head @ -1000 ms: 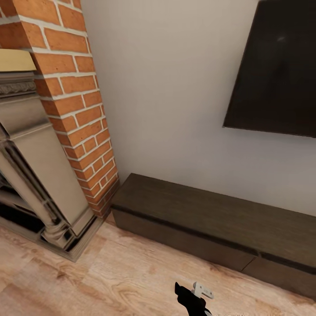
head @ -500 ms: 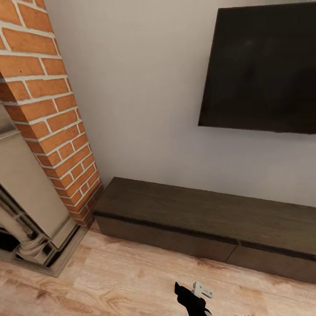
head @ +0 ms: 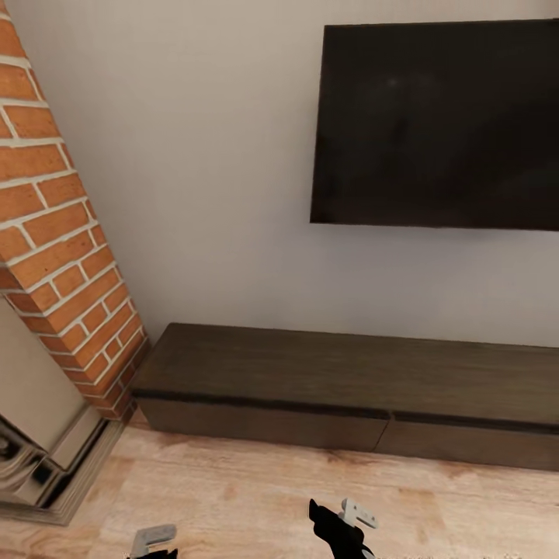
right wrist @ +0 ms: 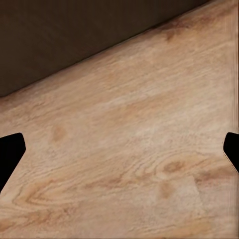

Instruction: Place each of the two pumpkins and all three candles from the living room inside a cabinet in the living room (use any cabinet), then make sure every cabinet is closed, and position the cauldron so it is next to a table in the living room.

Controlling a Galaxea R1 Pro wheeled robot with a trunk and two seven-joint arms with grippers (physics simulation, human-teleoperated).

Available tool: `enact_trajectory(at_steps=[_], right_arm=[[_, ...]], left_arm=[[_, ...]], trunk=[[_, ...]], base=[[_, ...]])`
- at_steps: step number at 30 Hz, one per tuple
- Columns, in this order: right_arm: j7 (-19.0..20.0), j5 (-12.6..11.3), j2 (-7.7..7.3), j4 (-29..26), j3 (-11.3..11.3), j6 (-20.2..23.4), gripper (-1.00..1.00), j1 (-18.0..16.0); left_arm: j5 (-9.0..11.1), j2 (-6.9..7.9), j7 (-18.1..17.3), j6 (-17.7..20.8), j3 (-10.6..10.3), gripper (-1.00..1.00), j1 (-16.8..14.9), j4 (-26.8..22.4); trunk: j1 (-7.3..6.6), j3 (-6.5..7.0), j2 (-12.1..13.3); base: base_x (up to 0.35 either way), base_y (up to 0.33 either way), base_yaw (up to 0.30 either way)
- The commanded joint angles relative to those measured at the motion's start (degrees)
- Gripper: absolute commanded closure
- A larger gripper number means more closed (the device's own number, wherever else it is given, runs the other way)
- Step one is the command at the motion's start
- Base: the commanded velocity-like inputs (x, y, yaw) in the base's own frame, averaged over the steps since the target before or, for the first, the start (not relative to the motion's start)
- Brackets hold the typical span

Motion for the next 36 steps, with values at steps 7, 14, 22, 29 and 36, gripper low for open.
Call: enact_trajectory(at_steps=[7,14,22,29,36], right_arm=[[-0.26,-0.40,0.04,-0.09,0.54,-0.30,-1.00,-0.07],[-1.59,0.54,0.30,1.18,1.81,0.99,-1.00,1.25],[-1.49,0.94,0.42,3.76,2.56,0.96,-1.00,1.41],[-1.34,0.95,0.26,6.02,2.51,0.64,-1.00,1.42],[0.12,0.72,0.17,8.28,2.04,0.72,-1.00,1.39]], left_arm=[[0.12,-0.46,0.11,-8.08,-0.94,-1.00,-0.10,-0.39],[-1.26,-1.84,1.57,-10.56,-1.90,-1.00,1.24,0.91],[-1.01,-2.54,4.15,-12.53,-1.86,-1.00,3.85,1.52],[-1.61,-2.68,6.40,-12.43,-2.11,-1.00,5.73,1.46],[-1.45,-1.72,6.70,-11.15,-2.09,-1.00,5.76,0.77]], trunk=[[0.00,0.11,-0.02],[0.00,0.11,-0.02],[0.00,0.11,-0.02],[0.00,0.11,-0.02],[0.00,0.11,-0.02]], base=[[0.000,0.000,-0.173],[0.000,0.000,-0.009],[0.000,0.000,0.000],[0.107,0.066,0.000],[0.019,0.013,0.000]])
